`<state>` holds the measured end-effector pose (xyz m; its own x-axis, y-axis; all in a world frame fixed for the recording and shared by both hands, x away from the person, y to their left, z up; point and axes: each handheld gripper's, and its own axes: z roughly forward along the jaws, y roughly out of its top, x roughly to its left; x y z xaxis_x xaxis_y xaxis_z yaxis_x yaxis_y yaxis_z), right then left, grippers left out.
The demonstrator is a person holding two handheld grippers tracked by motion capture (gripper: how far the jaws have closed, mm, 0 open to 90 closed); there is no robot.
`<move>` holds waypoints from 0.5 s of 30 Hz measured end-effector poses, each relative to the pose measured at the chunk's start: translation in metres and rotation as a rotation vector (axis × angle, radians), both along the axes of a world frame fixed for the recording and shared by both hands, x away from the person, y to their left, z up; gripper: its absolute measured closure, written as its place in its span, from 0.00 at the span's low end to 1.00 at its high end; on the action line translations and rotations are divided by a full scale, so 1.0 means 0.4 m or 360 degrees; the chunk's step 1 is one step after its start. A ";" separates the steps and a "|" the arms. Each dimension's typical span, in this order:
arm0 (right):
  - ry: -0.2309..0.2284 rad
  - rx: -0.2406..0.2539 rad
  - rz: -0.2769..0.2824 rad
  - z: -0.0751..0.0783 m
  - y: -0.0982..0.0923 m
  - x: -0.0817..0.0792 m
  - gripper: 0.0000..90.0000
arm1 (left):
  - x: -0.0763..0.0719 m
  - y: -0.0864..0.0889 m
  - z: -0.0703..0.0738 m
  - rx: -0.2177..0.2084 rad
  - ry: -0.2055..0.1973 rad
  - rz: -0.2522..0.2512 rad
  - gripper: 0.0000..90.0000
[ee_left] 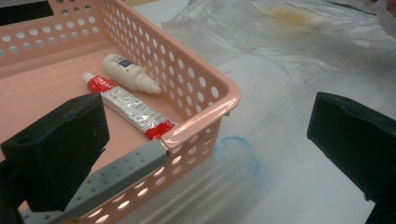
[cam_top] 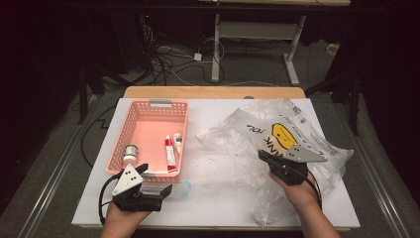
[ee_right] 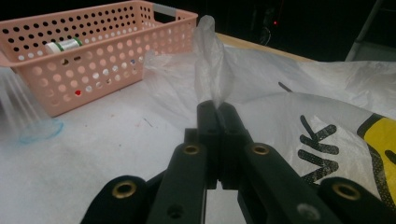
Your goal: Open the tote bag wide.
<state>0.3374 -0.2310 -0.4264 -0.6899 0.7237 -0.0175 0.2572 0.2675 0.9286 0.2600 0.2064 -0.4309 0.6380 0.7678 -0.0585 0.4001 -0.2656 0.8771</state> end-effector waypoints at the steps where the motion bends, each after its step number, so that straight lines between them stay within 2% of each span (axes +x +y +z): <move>1: -0.0003 0.0014 0.0000 0.002 -0.001 0.000 1.00 | 0.000 0.000 0.000 0.0000 0.0000 0.0000 0.00; 11: -0.0038 0.0102 -0.0019 0.028 -0.011 0.002 1.00 | 0.003 0.018 0.003 -0.0011 0.0008 0.0032 0.00; 15: -0.0095 0.0121 -0.0017 0.041 -0.002 -0.006 1.00 | 0.005 0.021 0.003 -0.0026 0.0007 0.0045 0.00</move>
<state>0.3348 -0.2317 -0.4099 -0.6813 0.7320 -0.0028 0.2035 0.1931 0.9598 0.2620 0.2147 -0.4298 0.6159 0.7843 -0.0743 0.4112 -0.2396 0.8795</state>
